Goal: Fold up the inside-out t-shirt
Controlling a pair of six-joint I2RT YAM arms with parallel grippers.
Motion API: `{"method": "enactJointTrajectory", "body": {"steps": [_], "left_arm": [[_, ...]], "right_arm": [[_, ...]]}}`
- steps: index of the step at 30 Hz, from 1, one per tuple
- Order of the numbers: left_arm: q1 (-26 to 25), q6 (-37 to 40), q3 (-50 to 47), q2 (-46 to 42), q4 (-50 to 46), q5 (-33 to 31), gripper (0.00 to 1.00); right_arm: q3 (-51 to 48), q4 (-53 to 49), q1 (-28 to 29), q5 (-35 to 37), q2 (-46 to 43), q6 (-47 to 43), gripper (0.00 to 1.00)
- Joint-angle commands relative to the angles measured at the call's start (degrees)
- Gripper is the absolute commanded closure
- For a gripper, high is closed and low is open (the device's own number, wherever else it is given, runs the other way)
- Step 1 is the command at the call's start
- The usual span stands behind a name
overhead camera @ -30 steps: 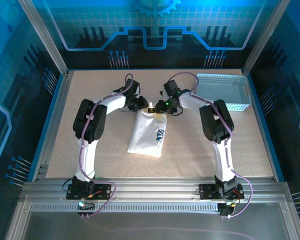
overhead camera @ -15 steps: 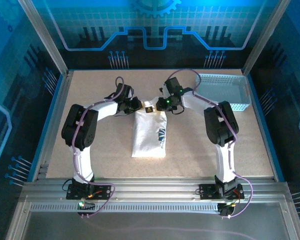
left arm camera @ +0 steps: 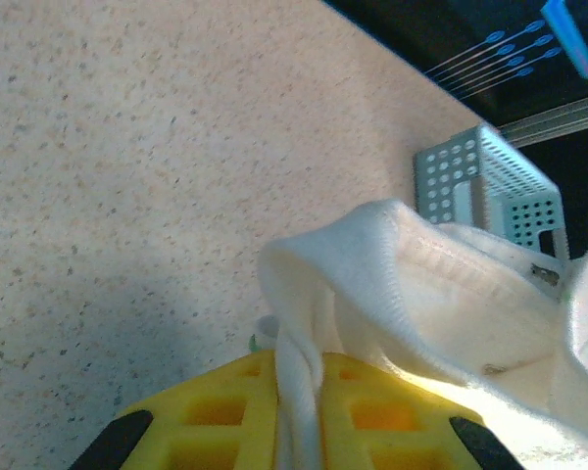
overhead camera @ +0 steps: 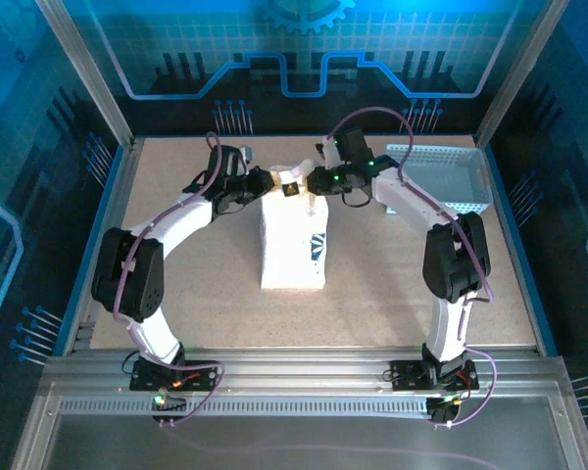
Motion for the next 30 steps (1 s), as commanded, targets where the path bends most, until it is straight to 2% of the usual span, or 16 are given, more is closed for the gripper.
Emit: {"method": "enactJointTrajectory", "body": {"steps": [1, 11, 16, 19, 24, 27, 30], "left_arm": [[0.7, 0.0, 4.1, -3.5, -1.8, -0.3, 1.0], [0.7, 2.9, 15.4, -3.1, -0.2, -0.3, 1.0], [0.7, 5.1, 16.3, -1.9, 6.2, -0.1, 1.0], [0.7, 5.3, 12.8, -1.8, 11.2, 1.5, 1.0], [0.7, 5.5, 6.0, -1.5, 18.3, 4.8, 1.0], [0.7, 6.6, 5.9, 0.2, 19.2, 6.7, 1.0], [0.7, 8.1, 7.5, 2.4, 19.6, 7.4, 1.0]], "right_arm": [[5.8, -2.8, -1.9, -0.5, -2.4, -2.3, 1.0], [23.5, -9.3, -2.6, 0.7, 0.9, -6.9, 1.0], [29.9, -9.2, -2.7, 0.9, 4.0, -11.3, 1.0], [27.6, -7.1, -2.3, 1.4, 4.4, -14.6, 1.0], [16.6, 0.2, -2.0, 1.4, 1.8, -17.3, 1.0], [12.2, 4.1, -2.0, 2.1, 0.9, -18.0, 1.0], [12.6, 4.8, -2.1, 2.6, 2.2, -19.0, 1.0]]}}
